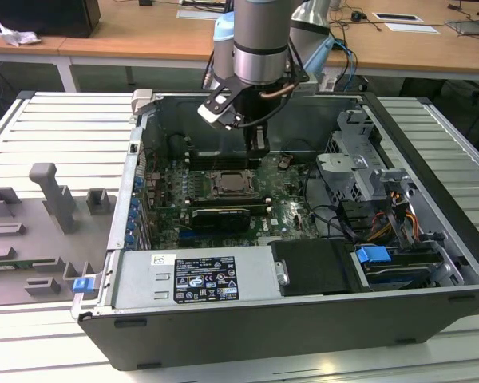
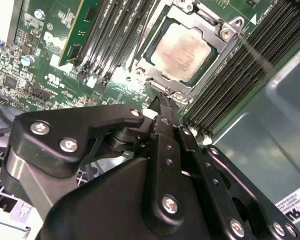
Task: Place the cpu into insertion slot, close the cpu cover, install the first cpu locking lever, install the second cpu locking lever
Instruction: 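Close the cpu cover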
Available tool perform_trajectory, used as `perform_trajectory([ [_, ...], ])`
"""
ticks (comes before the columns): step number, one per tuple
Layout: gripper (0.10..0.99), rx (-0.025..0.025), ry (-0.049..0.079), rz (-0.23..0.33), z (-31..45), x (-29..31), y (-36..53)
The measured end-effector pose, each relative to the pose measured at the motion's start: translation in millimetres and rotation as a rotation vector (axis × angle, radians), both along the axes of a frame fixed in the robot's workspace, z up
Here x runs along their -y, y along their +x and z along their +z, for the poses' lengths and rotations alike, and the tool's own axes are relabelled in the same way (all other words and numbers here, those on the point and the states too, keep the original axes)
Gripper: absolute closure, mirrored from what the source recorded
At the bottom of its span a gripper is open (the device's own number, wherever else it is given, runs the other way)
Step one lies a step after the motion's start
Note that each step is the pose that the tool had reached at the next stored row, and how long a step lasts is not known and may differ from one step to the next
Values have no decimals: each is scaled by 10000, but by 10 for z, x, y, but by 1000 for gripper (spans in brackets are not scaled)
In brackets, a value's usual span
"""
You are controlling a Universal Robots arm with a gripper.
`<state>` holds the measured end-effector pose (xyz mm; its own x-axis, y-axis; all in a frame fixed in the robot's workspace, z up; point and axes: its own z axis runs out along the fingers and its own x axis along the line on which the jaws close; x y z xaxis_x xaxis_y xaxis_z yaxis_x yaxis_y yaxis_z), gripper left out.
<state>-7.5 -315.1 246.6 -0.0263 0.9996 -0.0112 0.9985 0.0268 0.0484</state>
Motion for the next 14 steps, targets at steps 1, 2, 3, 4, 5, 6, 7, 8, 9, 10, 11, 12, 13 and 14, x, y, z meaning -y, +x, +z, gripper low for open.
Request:
perform_trajectory([
  [1,980,-3,0,1,-13,0,-19],
  [2,980,-4,0,3,-20,0,-39],
  [3,980,-7,-1,10,-34,0,-108],
  [4,980,-9,0,15,-43,0,-156],
  [5,980,-11,0,23,-47,0,-184],
  [6,980,-13,1,33,-52,0,-205],
  [7,980,-18,0,56,-56,0,-221],
  [8,980,-19,-1,72,-57,0,-226],
  [9,980,-19,0,83,-57,0,-229],
  [10,980,-19,0,93,-58,0,-232],
  [11,980,-19,1,107,-59,0,-239],
  [12,980,-19,0,115,-59,0,-249],
  [13,980,-18,1,118,-59,0,-258],
  [14,980,-18,1,120,-60,0,-264],
])
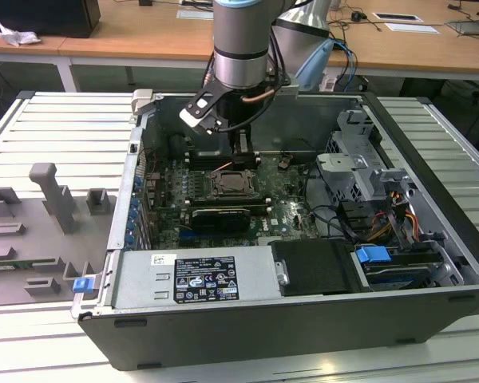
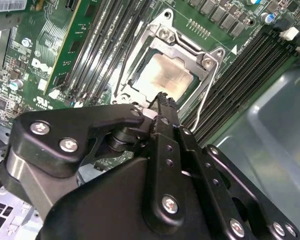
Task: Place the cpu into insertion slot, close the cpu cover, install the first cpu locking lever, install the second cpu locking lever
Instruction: 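Close the cpu cover, then install the first cpu locking lever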
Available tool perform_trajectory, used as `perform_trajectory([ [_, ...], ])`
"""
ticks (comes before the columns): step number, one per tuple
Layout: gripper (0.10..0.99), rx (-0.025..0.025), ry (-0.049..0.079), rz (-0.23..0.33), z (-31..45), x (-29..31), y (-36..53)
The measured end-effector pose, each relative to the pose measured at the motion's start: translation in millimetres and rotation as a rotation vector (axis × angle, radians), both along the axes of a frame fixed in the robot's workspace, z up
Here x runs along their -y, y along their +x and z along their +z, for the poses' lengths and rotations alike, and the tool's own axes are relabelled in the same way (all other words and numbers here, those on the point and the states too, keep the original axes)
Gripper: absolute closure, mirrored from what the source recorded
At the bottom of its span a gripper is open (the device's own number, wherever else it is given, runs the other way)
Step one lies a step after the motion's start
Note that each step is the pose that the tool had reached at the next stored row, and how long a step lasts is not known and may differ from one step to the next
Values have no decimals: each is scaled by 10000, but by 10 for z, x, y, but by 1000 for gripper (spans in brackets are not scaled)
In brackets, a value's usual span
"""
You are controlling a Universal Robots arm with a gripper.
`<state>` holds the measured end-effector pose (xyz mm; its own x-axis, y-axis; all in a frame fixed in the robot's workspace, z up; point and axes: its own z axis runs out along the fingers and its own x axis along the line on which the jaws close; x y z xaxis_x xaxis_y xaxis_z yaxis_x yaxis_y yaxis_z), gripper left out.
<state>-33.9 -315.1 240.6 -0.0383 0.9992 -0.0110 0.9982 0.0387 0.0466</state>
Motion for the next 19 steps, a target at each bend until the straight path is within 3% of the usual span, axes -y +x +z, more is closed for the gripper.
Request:
perform_trajectory([
  [7,980,-1,-17,34,1,0,-48],
  [12,980,0,-27,796,62,0,-49],
  [14,980,2,-40,1365,70,-1,-48],
  [16,980,3,-45,2484,71,0,-49],
  [19,980,4,-46,2876,71,0,-49],
])
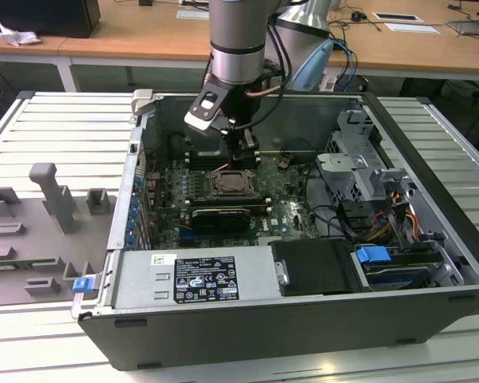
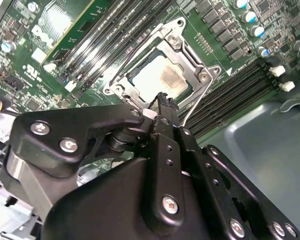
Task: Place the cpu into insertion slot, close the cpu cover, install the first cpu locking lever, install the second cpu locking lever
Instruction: 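Install the first cpu locking lever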
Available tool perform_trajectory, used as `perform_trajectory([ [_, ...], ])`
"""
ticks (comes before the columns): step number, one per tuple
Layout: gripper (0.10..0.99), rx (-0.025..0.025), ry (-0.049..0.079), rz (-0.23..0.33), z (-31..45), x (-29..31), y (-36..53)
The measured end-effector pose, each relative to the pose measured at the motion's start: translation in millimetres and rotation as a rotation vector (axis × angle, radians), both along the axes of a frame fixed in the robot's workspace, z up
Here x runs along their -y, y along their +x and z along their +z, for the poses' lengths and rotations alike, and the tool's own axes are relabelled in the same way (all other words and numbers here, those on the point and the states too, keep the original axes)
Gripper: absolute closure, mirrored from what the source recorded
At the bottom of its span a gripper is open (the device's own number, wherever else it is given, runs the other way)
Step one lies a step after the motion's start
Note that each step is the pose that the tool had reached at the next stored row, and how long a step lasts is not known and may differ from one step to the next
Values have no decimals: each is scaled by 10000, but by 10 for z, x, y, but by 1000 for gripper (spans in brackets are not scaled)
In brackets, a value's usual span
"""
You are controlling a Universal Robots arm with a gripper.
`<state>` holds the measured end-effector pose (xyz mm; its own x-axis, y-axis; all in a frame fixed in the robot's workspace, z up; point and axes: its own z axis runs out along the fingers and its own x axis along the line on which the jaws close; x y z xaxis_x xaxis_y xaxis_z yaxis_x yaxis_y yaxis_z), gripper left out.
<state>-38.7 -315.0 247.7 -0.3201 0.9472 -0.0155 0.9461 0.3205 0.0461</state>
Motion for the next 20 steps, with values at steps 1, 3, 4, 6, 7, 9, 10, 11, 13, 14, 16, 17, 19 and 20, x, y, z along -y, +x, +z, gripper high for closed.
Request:
perform_trajectory([
  [1,980,0,0,103,0,0,0],
  [3,980,0,0,278,0,0,0],
  [4,980,0,0,362,0,0,0],
  [6,980,0,-1,659,0,0,0],
  [7,980,0,0,819,0,0,0],
  [9,980,0,0,1046,0,0,0],
  [10,980,0,0,1121,0,0,0],
  [11,980,0,-1,1209,0,0,0],
  [13,980,0,0,1402,0,0,-1],
  [14,980,0,0,1450,0,0,-1],
  [16,980,0,0,1597,0,0,-1],
  [17,980,0,0,1696,0,0,-2],
  [19,980,0,0,1839,0,0,-2],
  [20,980,0,0,1904,0,0,-2],
])
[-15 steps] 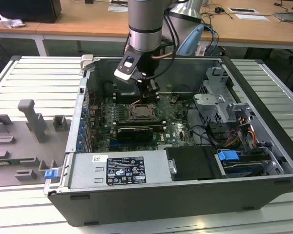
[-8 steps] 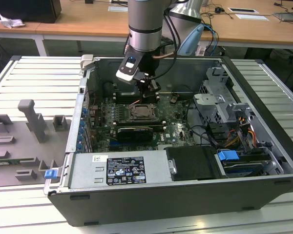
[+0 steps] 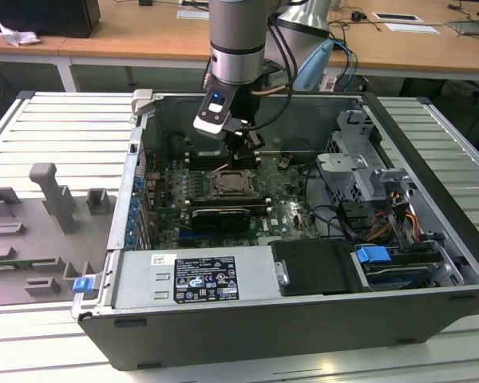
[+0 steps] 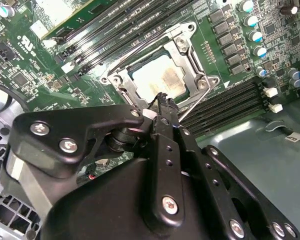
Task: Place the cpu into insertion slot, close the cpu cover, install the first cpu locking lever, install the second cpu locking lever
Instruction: 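Install the first cpu locking lever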
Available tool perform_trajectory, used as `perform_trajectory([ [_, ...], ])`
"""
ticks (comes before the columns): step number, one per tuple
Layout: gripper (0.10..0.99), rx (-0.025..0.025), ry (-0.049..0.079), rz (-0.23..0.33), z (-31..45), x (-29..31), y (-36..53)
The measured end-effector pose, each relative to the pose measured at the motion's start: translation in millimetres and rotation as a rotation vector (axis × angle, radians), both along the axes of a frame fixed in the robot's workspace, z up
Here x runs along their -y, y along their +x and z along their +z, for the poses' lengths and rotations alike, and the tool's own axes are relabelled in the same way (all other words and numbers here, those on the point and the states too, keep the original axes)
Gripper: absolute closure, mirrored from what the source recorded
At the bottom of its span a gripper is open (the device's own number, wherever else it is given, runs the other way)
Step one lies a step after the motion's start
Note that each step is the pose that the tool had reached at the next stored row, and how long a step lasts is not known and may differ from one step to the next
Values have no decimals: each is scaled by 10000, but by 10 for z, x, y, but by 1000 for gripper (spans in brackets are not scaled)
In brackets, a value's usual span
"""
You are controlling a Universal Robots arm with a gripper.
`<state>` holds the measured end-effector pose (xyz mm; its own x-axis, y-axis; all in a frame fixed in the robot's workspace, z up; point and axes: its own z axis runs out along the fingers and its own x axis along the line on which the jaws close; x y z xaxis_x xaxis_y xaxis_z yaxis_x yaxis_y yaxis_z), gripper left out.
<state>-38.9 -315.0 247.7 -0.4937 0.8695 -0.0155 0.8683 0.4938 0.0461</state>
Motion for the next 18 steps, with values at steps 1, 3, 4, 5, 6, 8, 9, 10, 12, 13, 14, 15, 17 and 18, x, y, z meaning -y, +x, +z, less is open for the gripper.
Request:
perform_trajectory([
  [1,980,0,0,35,0,0,0],
  [3,980,0,0,121,0,0,0],
  [4,980,0,0,149,0,0,0],
  [5,980,0,0,191,0,0,0],
  [6,980,0,1,223,0,0,0],
  [8,980,0,0,333,0,0,0],
  [9,980,0,0,375,0,0,0],
  [10,980,0,0,411,0,0,0],
  [12,980,0,0,486,0,0,0],
  [13,980,0,0,552,0,0,0],
  [14,980,0,0,592,0,0,0],
  [15,980,0,0,629,0,0,0],
  [17,980,0,0,738,0,0,0],
  [18,980,0,0,771,0,0,0],
])
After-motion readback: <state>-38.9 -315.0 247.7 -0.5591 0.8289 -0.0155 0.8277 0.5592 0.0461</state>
